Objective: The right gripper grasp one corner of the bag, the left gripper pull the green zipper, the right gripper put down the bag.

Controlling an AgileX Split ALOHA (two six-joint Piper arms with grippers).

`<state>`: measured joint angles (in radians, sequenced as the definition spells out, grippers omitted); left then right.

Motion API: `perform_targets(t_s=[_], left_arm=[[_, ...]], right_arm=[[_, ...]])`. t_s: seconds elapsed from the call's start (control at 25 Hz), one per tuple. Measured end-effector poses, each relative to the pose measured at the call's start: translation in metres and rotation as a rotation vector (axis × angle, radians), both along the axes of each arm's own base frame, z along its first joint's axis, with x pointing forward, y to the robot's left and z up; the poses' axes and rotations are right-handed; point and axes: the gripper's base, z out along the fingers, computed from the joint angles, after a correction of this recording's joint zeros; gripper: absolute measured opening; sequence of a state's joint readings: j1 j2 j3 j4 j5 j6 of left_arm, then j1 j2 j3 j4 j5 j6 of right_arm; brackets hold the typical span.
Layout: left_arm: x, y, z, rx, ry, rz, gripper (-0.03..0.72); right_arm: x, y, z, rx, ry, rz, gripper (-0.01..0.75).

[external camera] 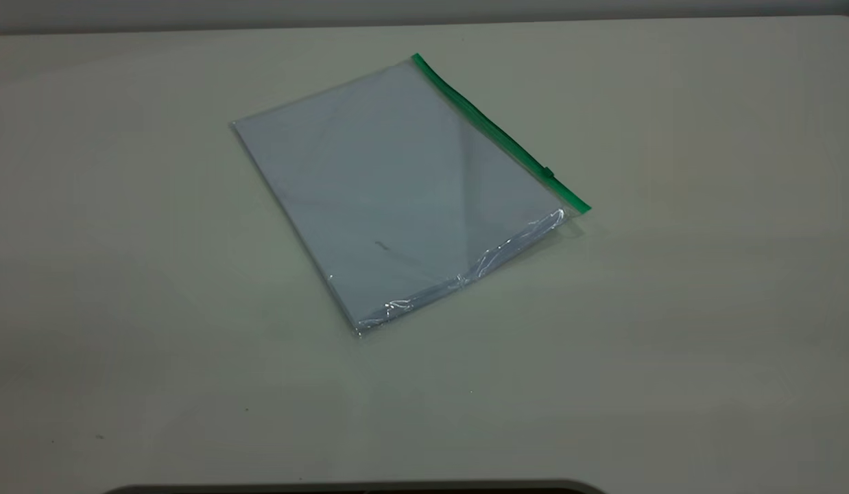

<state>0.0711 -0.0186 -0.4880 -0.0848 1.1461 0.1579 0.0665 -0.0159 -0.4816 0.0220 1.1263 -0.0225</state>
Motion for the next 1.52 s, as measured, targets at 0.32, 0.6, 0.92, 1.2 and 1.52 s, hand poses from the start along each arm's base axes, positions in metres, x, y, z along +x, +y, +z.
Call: perform_targets(t_s=[0.32, 0.6, 0.92, 1.2, 1.52], left_arm=[[0.000, 0.000, 0.000, 0.000, 0.000, 0.000, 0.567], [0.000, 0.000, 0.000, 0.000, 0.000, 0.000, 0.567], [0.000, 0.000, 0.000, 0.001, 0.000, -0.001, 0.567], [0.000, 0.000, 0.000, 0.001, -0.003, 0.000, 0.567], [0.014, 0.005, 0.022, -0.017, -0.020, 0.065, 0.567]], right_arm=[[0.000, 0.000, 0.000, 0.000, 0.000, 0.000, 0.462], [0.000, 0.000, 0.000, 0.000, 0.000, 0.000, 0.462], [0.000, 0.000, 0.000, 0.000, 0.000, 0.000, 0.462], [0.000, 0.000, 0.000, 0.000, 0.000, 0.000, 0.462], [0.000, 0.001, 0.002, 0.013, -0.016, 0.007, 0.462]])
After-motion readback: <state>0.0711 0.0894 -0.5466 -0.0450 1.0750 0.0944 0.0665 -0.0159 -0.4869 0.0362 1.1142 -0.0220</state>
